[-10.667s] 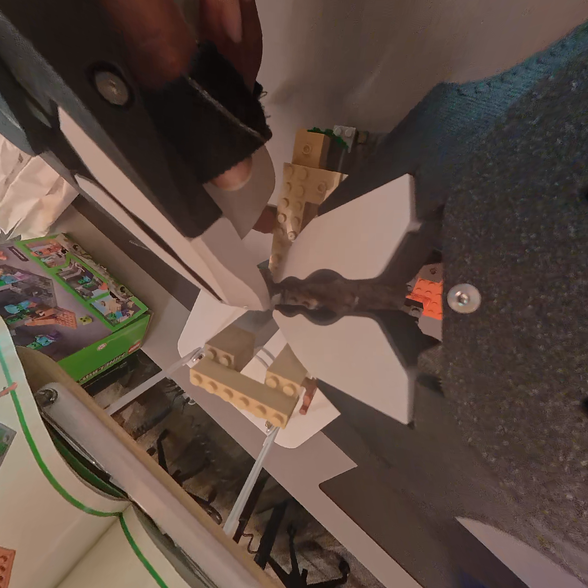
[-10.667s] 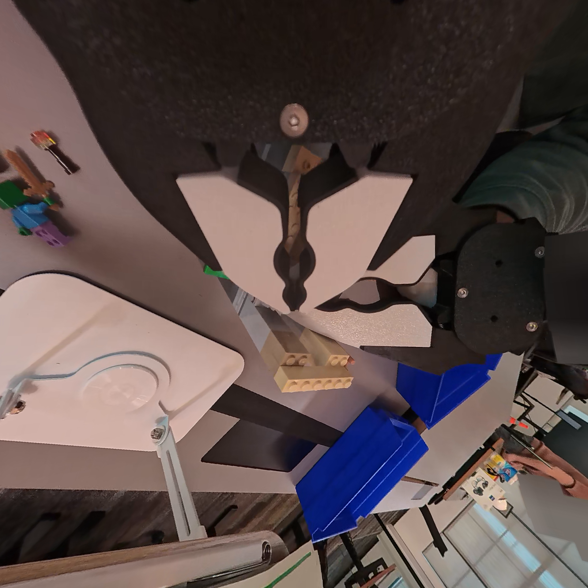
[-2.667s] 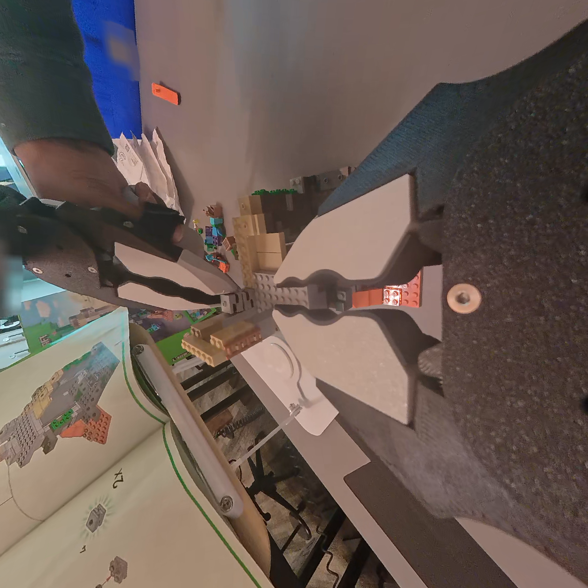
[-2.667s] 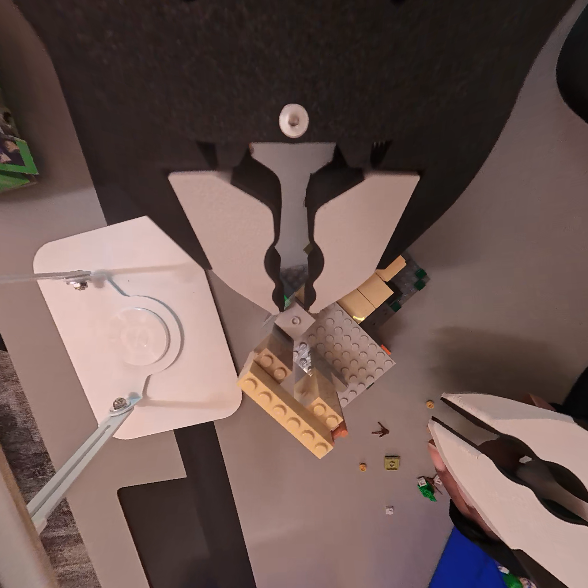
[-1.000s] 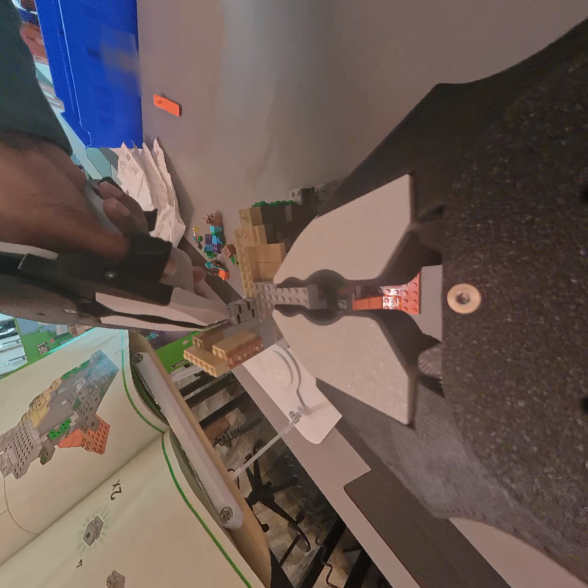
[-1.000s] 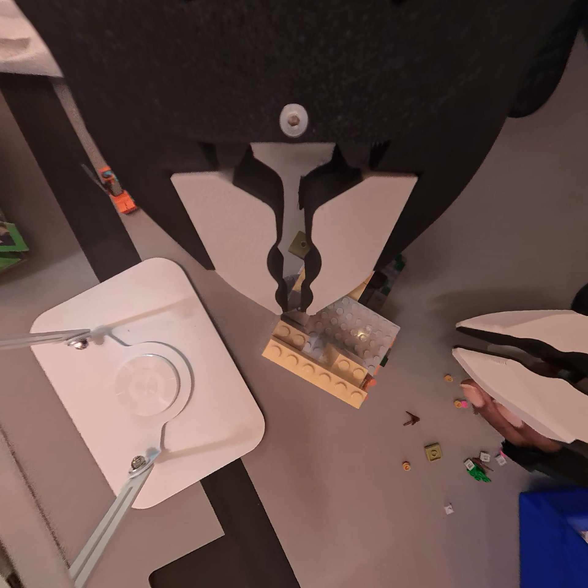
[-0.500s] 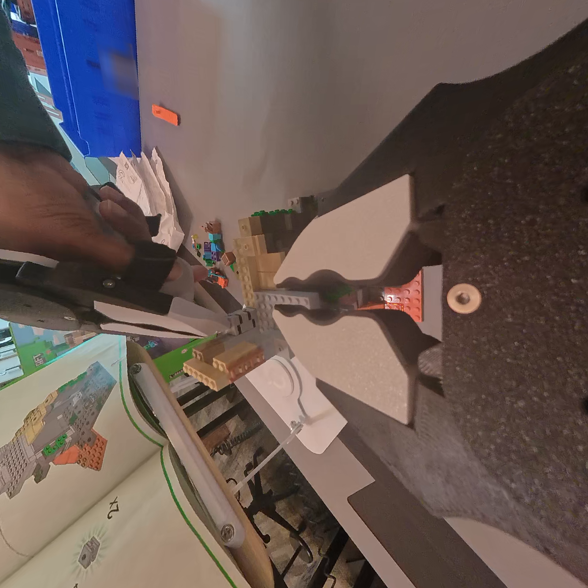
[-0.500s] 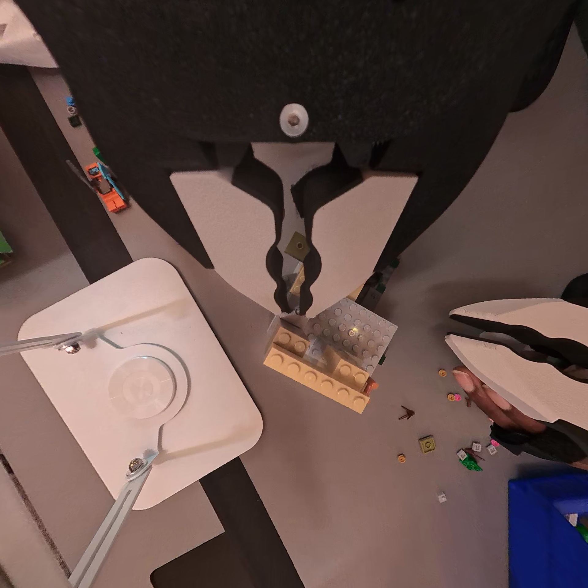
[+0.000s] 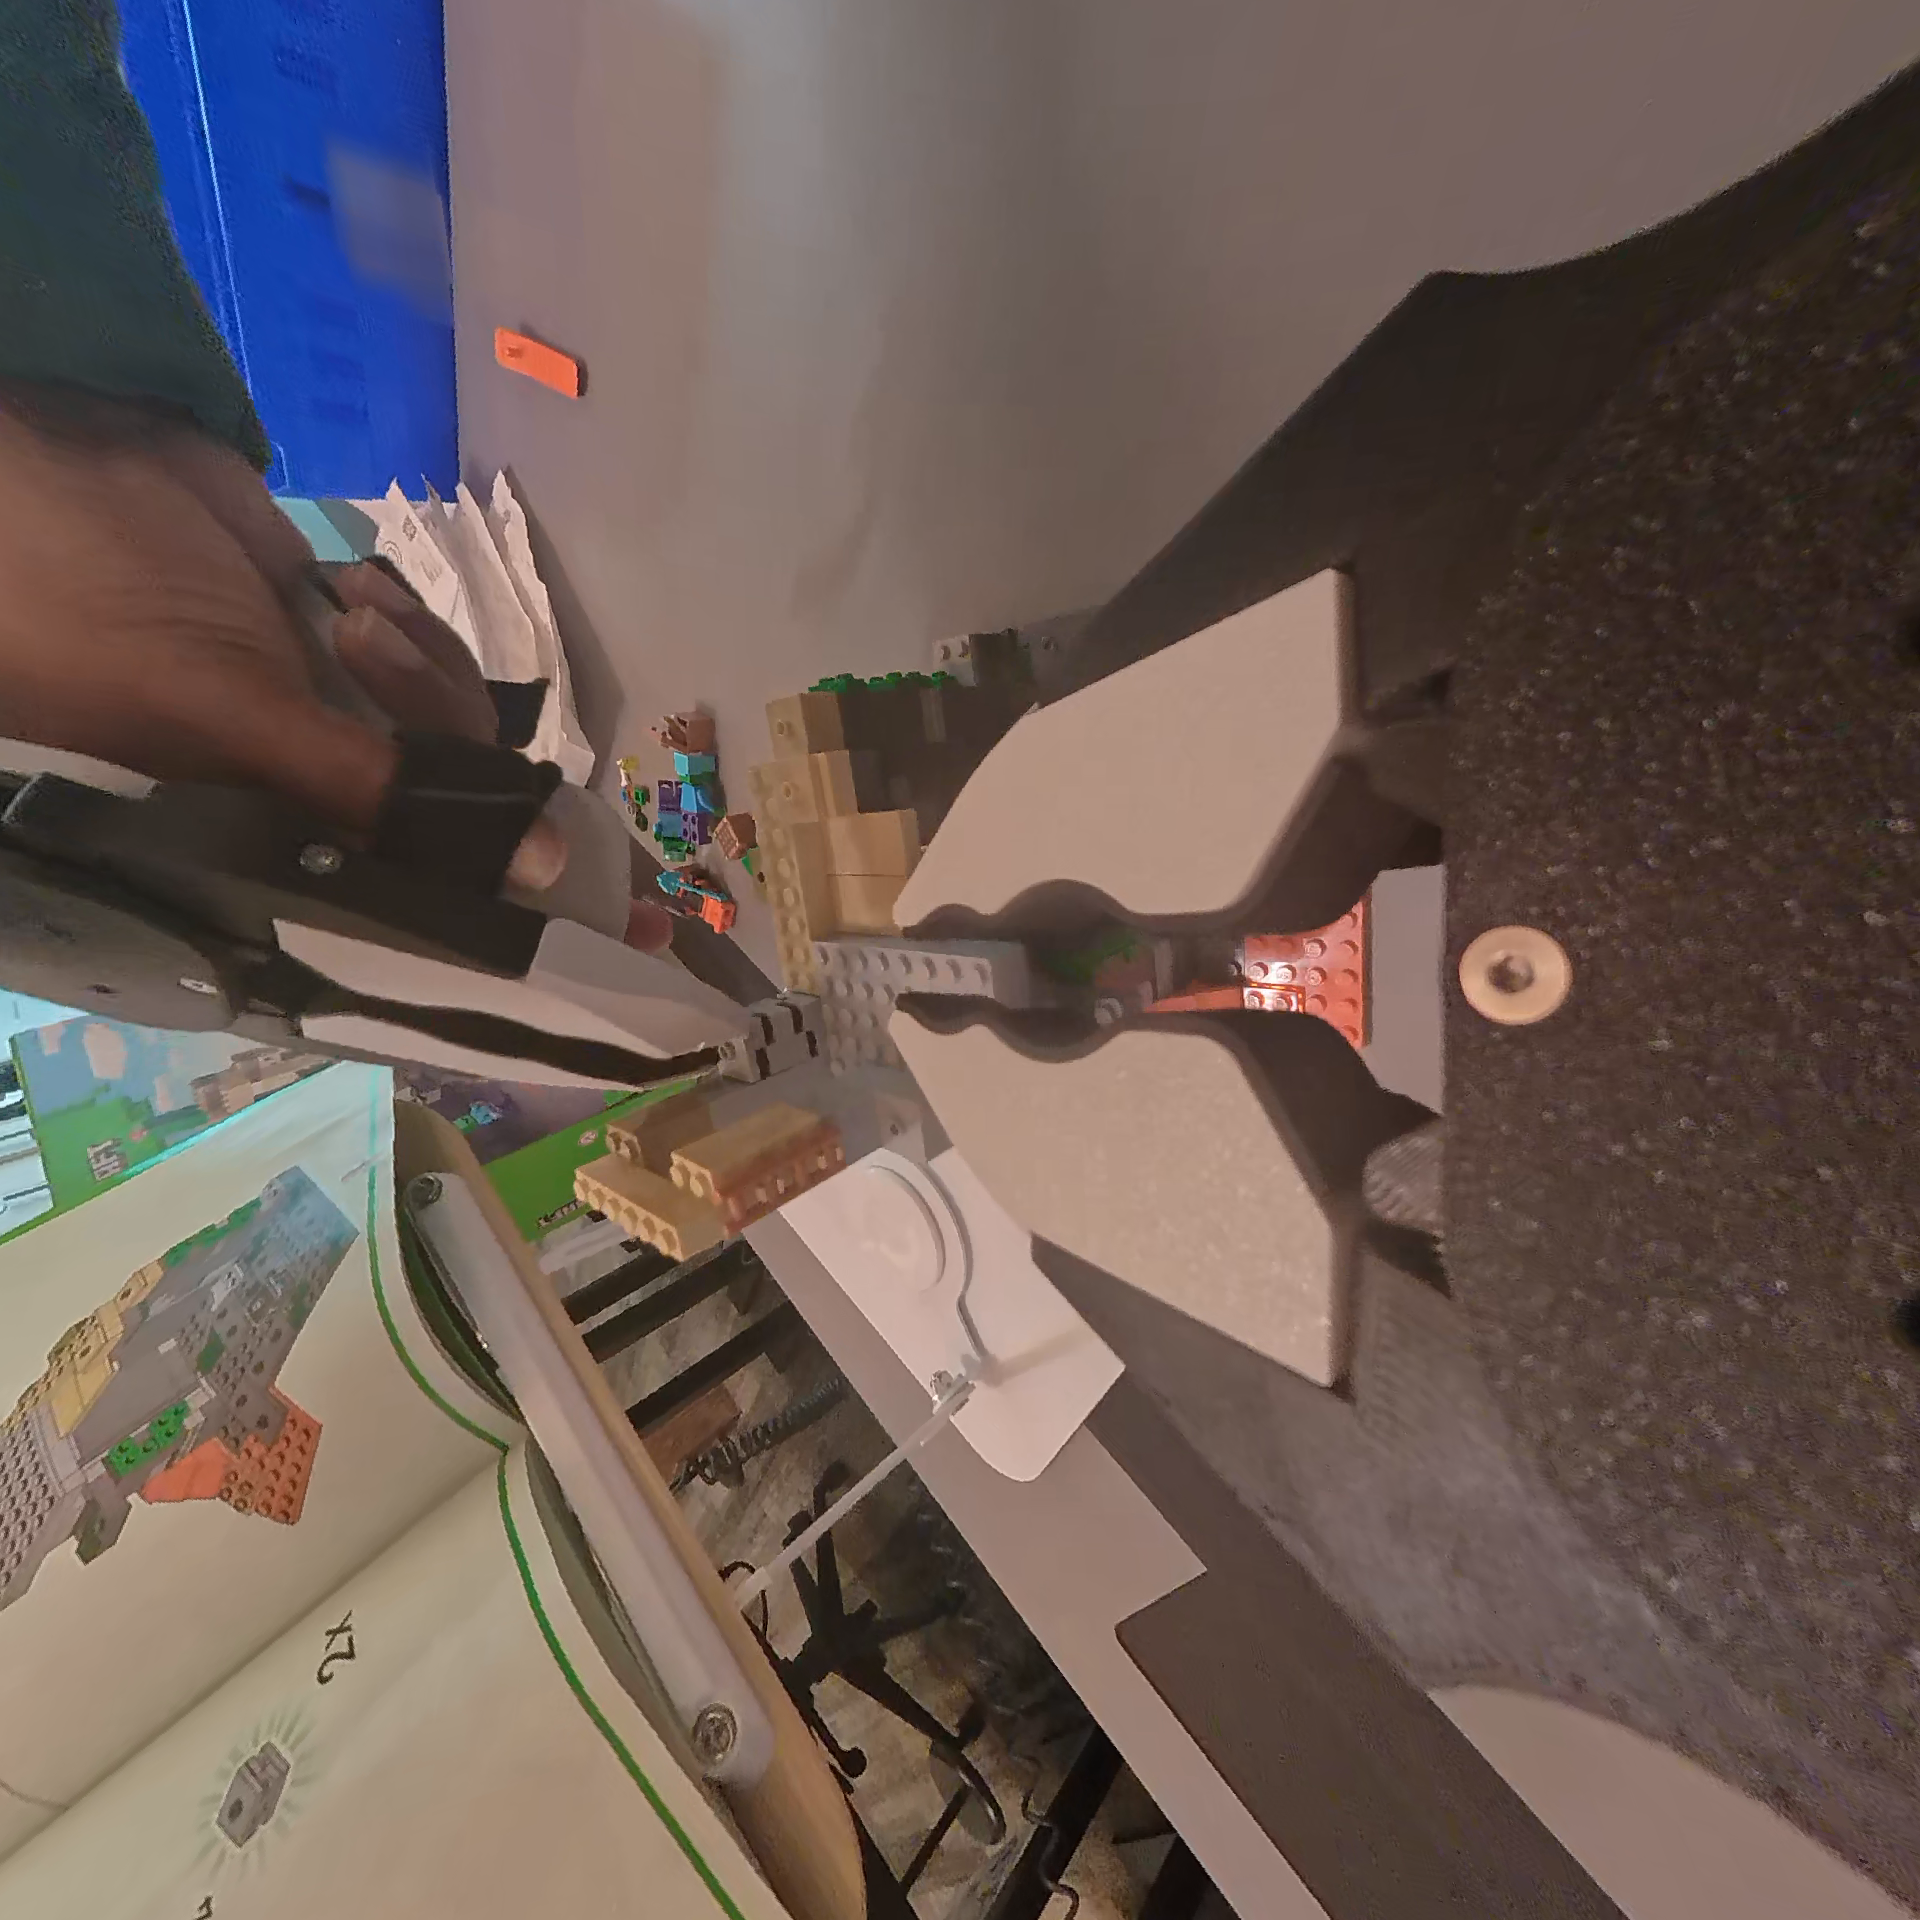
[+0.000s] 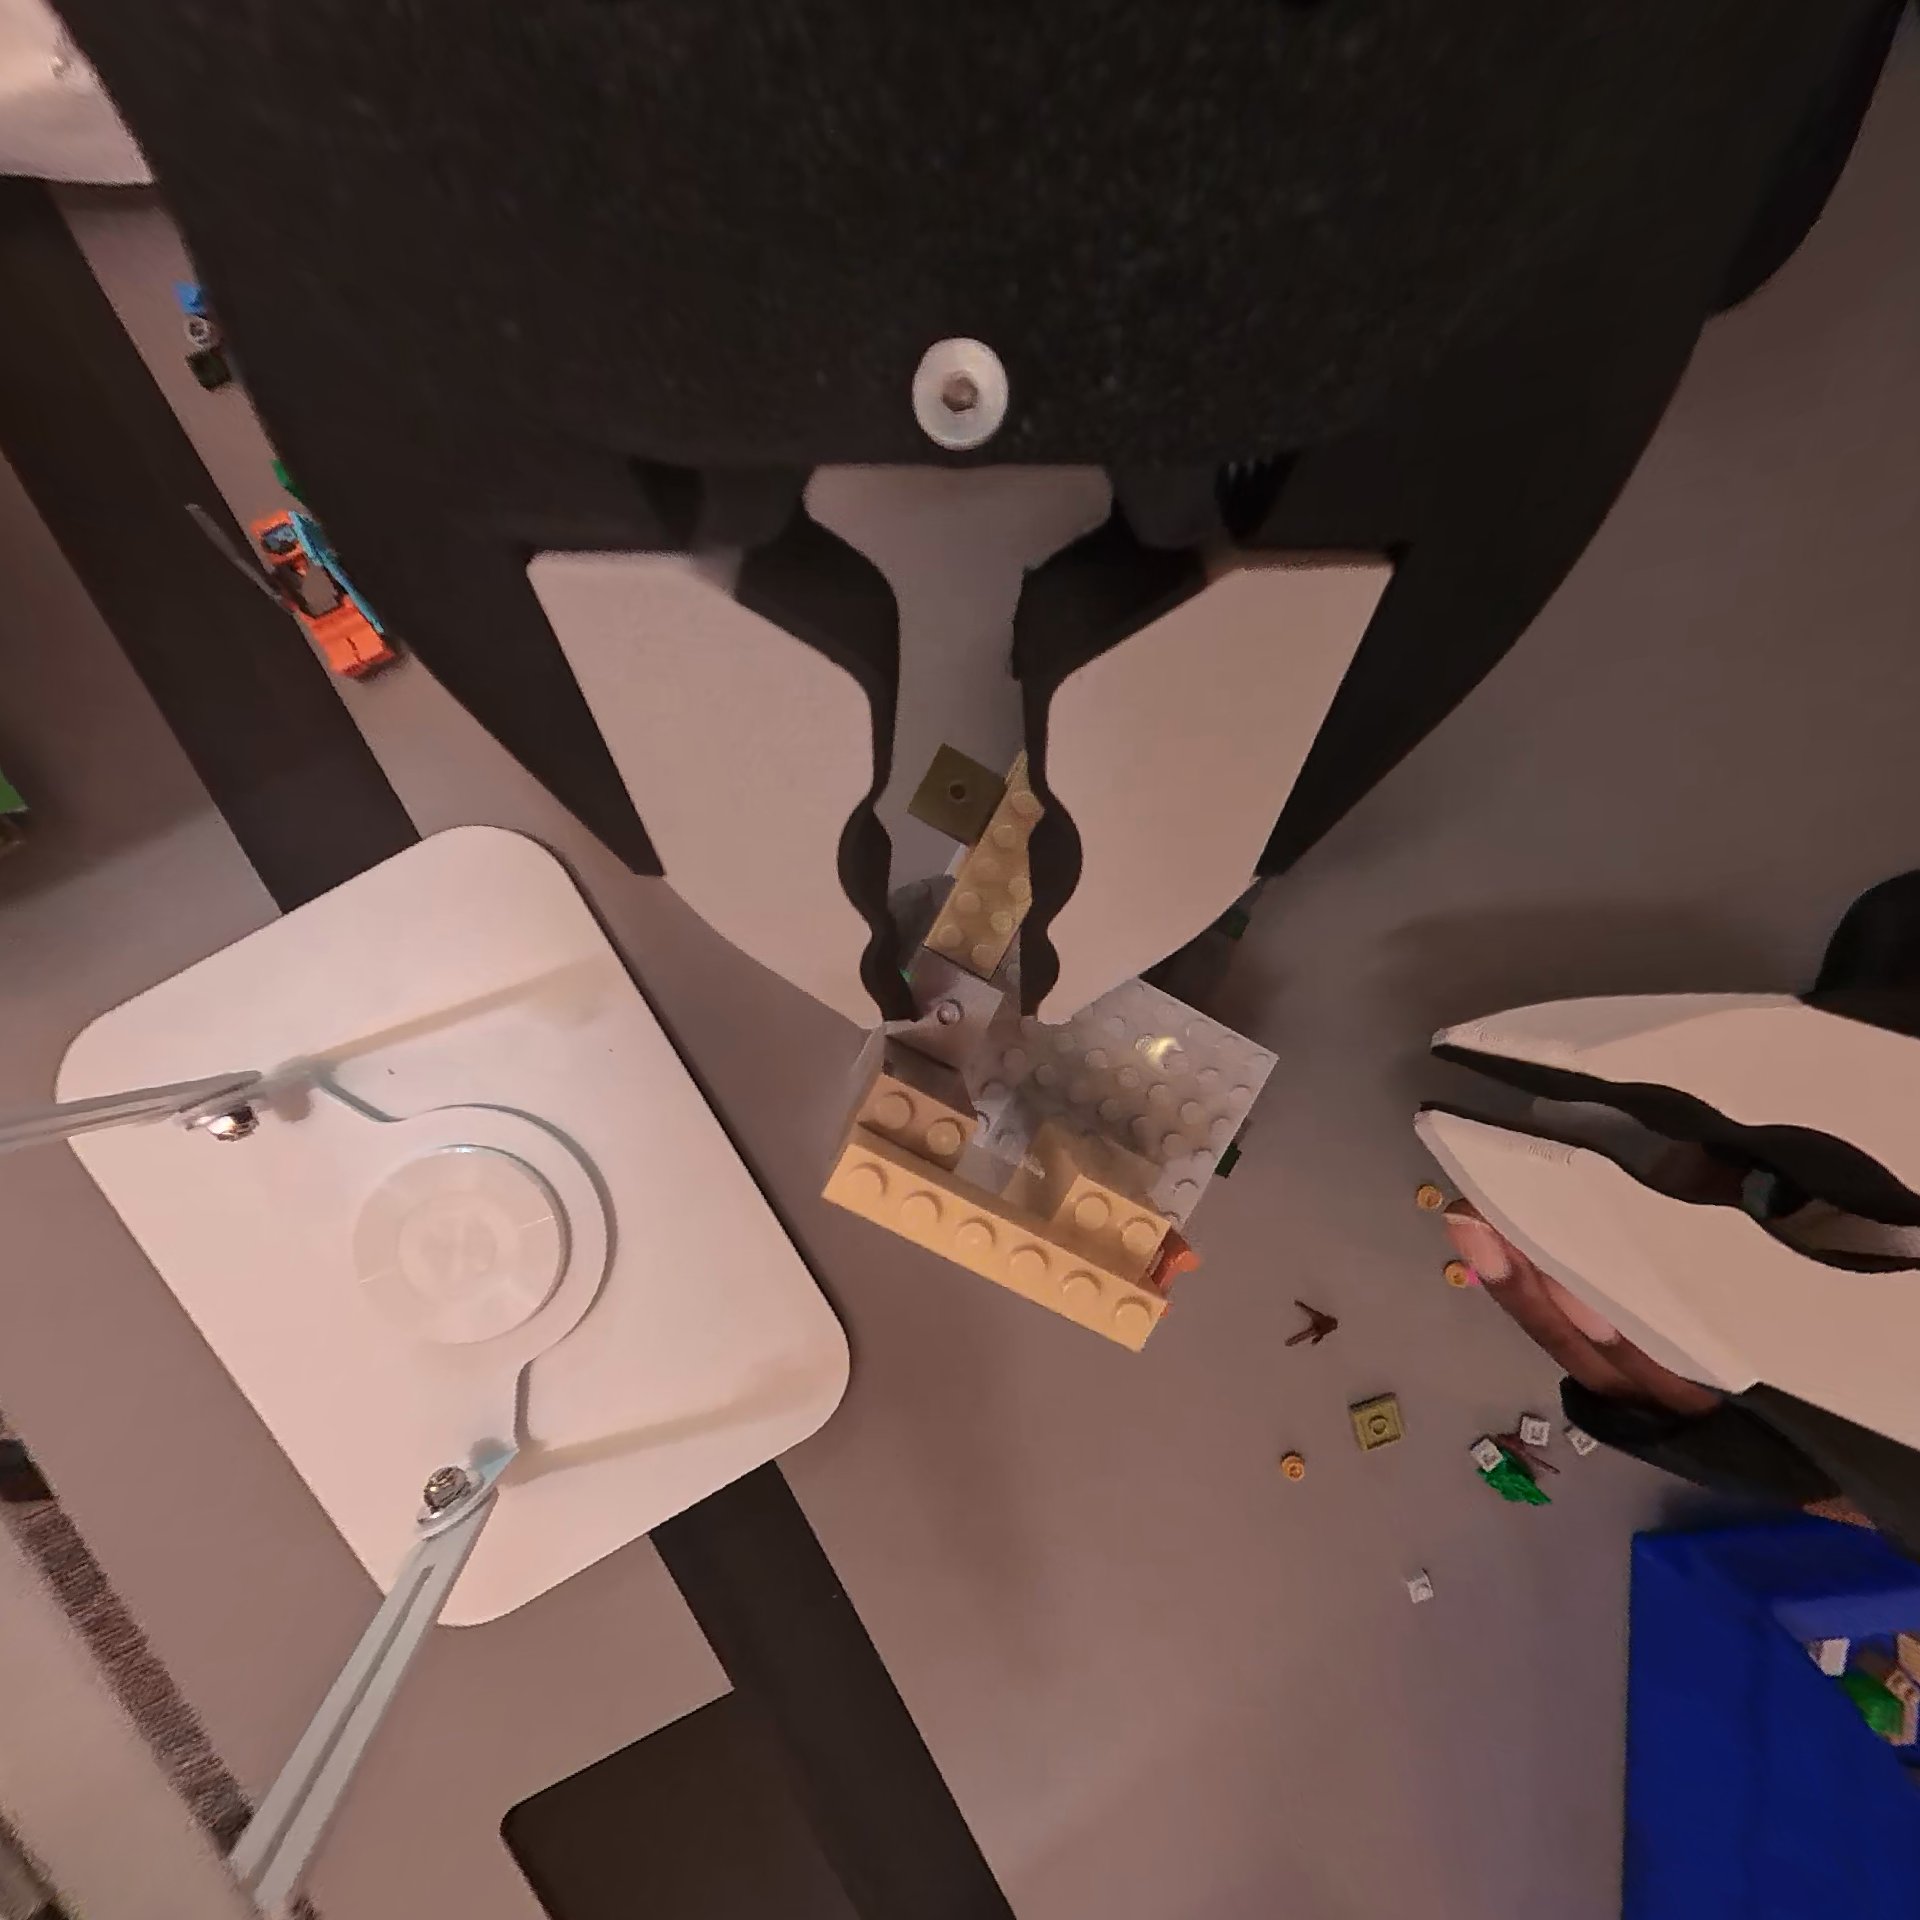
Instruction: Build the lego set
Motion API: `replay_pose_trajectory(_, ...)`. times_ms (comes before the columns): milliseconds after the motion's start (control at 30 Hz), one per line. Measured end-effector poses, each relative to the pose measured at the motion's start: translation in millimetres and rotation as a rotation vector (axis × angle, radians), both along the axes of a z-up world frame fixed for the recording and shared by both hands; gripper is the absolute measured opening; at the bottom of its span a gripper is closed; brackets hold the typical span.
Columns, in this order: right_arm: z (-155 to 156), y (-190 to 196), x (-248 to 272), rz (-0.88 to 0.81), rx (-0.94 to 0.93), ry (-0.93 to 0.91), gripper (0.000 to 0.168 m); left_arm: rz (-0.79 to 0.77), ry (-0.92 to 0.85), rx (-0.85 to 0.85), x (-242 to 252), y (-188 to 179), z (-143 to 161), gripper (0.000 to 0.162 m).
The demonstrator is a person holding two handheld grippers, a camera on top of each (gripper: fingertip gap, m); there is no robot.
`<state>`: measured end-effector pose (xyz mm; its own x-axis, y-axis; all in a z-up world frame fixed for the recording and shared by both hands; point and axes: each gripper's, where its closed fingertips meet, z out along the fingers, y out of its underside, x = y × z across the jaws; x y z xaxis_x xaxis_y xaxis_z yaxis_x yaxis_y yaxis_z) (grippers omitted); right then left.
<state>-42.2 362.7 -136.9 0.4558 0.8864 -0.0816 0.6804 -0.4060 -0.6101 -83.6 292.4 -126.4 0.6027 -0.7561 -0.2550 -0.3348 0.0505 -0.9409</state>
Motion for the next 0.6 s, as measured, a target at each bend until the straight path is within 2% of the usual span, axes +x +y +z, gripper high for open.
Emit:
replay_pose_trajectory(200, 2, -3, 4, -0.009, 0.054, 0.041, 0.024, -0.005, 0.008, 0.002, 2, -2, -2, 0.009)
replay_pose_trajectory(367, 8, 0, 13, -0.022, 0.132, 0.079, 0.000, -0.013, 0.011, -0.001, 5, -4, -3, 0.009)
replay_pose_trajectory(600, 8, 2, 22, 0.002, 0.180, -0.002, 0.000, -0.020, 0.024, -0.007, 8, -5, -8, 0.008)
